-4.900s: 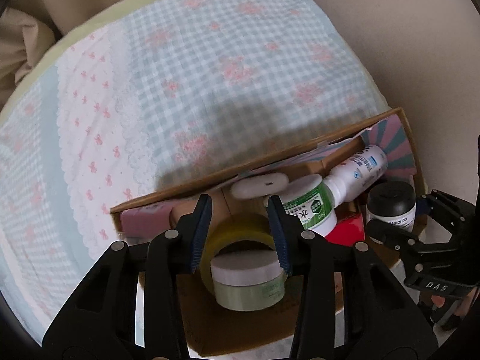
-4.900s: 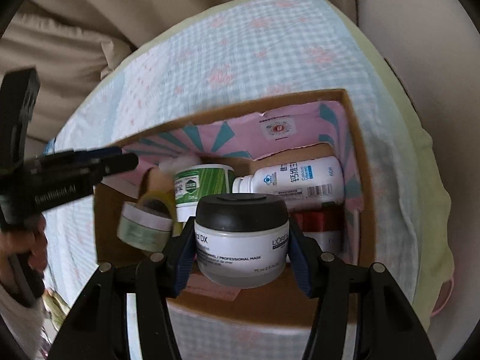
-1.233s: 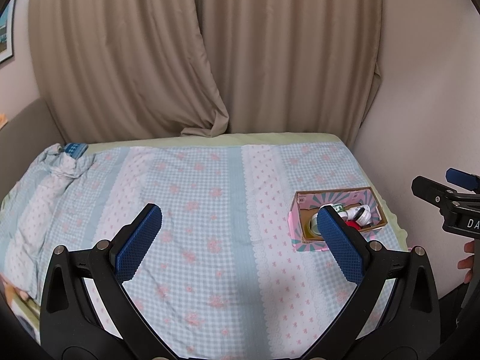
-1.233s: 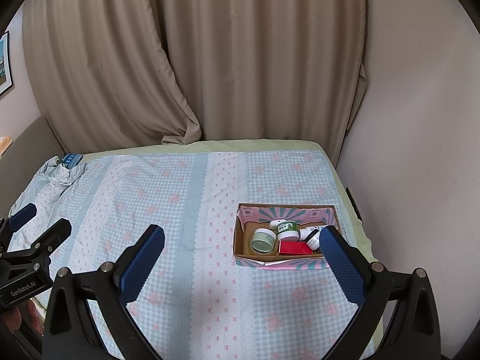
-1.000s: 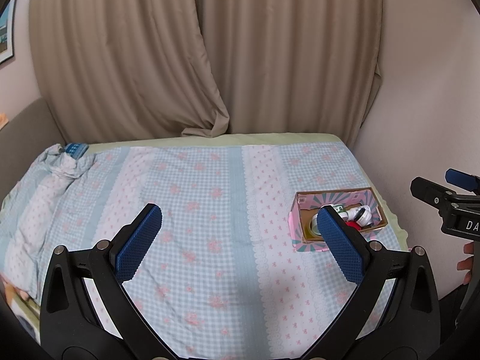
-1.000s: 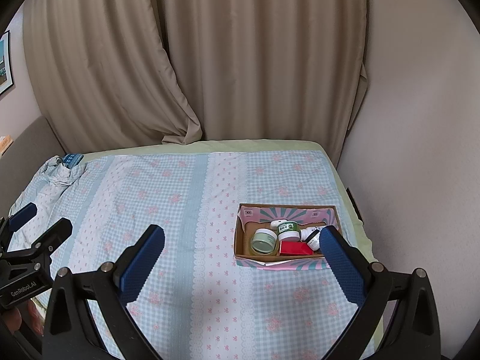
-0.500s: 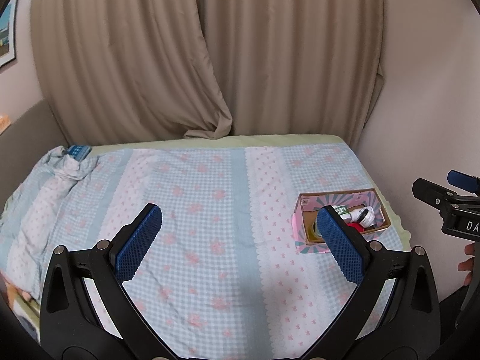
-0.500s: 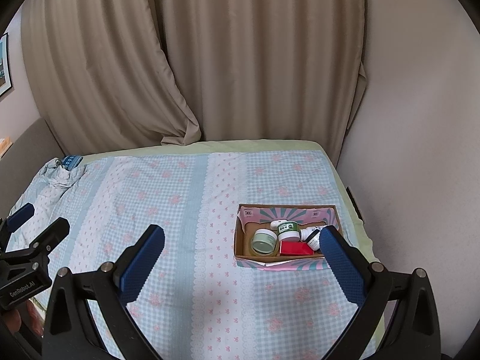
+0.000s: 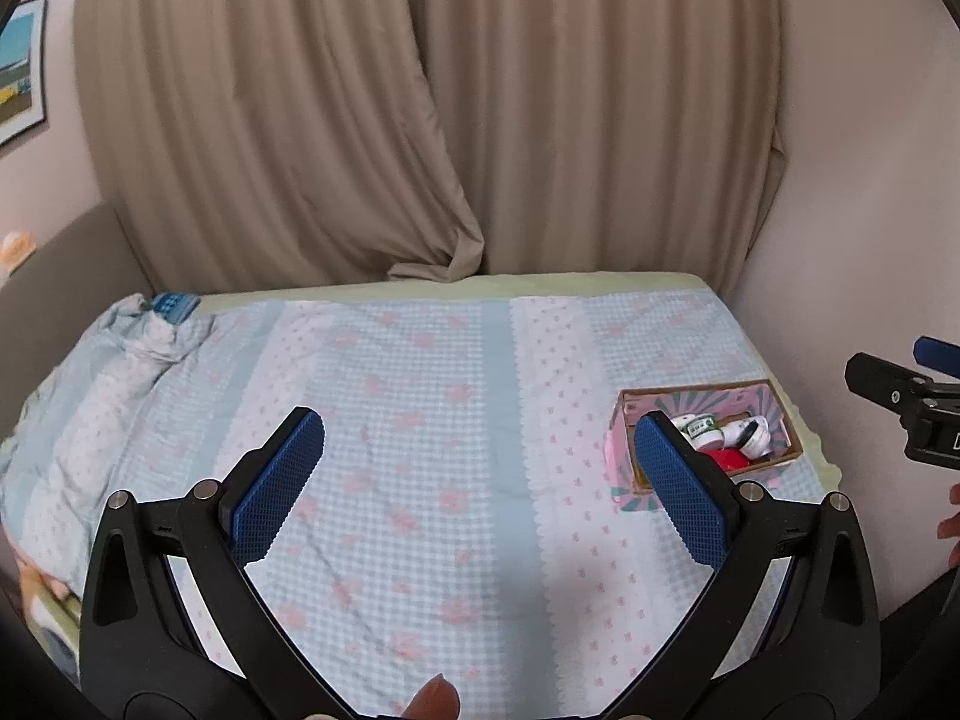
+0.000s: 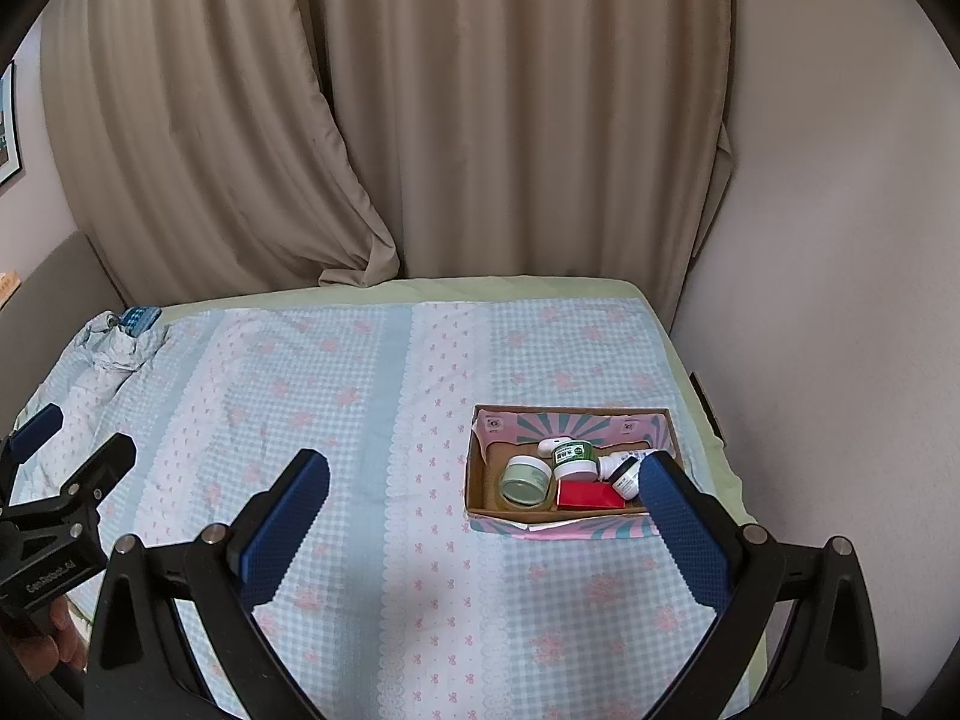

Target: Organize rigid objects

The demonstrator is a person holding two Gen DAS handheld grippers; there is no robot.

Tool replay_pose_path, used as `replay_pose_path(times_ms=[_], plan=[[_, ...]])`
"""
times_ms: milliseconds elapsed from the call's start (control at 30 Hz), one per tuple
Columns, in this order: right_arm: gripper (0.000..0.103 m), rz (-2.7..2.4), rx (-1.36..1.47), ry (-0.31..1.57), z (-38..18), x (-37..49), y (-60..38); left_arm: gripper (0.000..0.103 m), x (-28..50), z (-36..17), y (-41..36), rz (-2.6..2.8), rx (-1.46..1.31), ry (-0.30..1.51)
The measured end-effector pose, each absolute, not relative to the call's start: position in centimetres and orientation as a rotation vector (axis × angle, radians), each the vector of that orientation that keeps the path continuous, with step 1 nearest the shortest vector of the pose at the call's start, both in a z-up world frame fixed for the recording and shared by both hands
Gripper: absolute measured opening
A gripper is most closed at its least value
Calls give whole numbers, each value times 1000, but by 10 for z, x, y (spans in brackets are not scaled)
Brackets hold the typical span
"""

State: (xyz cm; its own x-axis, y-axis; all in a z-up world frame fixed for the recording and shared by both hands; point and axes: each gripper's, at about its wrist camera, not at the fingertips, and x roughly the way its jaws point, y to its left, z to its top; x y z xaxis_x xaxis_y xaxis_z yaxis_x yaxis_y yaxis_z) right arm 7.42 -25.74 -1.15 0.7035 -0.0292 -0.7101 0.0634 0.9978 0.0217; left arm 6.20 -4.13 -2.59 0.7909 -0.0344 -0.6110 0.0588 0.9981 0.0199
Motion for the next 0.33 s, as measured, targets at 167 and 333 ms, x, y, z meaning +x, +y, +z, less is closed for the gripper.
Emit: replay_pose_path(times_ms=[167, 333], plan=[[103, -52, 50, 802, -15, 80, -258, 103, 68, -31, -37, -54, 20, 672], [103, -53, 58, 819, -21, 88, -256, 103, 74, -36, -34, -74, 5, 674]])
